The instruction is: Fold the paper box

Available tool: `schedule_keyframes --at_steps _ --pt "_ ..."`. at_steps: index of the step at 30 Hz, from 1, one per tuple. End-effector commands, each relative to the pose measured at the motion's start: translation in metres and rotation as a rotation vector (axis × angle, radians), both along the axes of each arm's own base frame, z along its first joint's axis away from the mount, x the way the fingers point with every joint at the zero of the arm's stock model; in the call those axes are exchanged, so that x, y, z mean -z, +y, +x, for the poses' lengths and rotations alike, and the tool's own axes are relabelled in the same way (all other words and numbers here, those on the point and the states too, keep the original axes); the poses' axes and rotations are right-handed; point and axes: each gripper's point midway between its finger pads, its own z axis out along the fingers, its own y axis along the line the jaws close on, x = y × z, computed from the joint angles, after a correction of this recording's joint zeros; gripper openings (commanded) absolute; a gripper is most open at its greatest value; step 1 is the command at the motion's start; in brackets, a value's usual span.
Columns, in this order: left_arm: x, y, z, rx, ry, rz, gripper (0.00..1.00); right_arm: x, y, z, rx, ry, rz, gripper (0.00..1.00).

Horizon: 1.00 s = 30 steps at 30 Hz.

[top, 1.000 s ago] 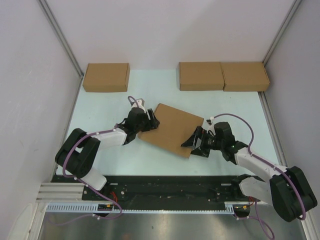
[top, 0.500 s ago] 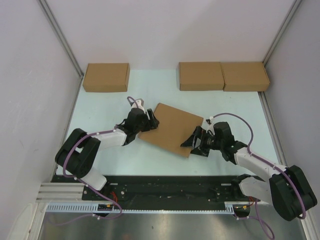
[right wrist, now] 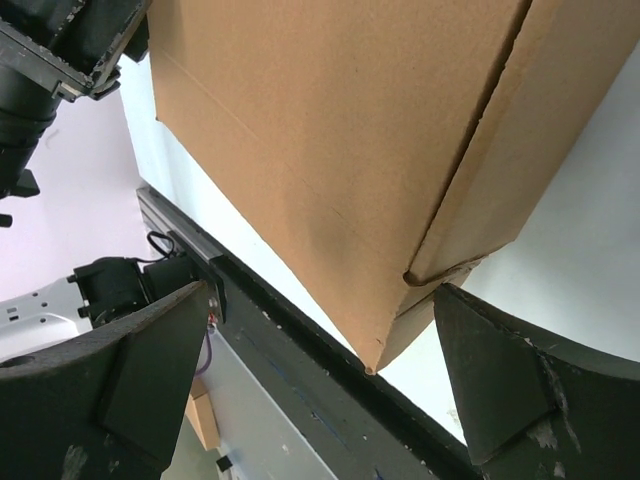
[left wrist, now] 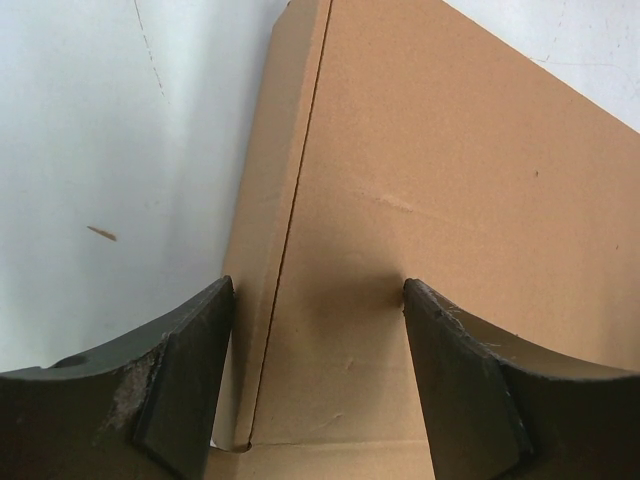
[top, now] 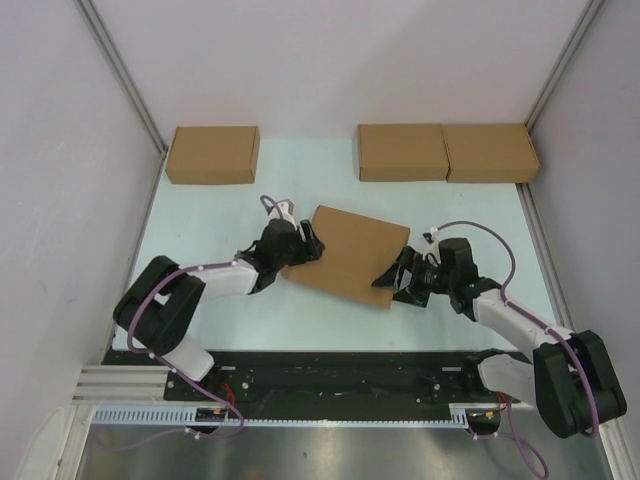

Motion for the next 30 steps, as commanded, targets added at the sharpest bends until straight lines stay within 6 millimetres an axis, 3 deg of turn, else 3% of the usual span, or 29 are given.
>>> schedule_keyframes --at_steps 1,6,14,30 --pt "0.020 -0.037 -0.047 0.145 0.136 -0.060 0.72 -0.023 0.004 0.015 -0.033 -0.114 -0.001 1.00" --pt "0.021 -0.034 -0.046 0.126 0.136 -0.056 0.72 -0.017 -0.001 0.002 -0.040 -0.073 -0.031 1.00" --pt "0.016 -0.038 -0.048 0.128 0.128 -0.060 0.72 -0.020 0.016 -0.010 -0.061 -0.044 0.032 1.00" --pt "0.020 -0.034 -0.051 0.133 0.131 -0.040 0.72 -0.043 0.030 -0.008 -0.070 -0.015 0.188 1.00"
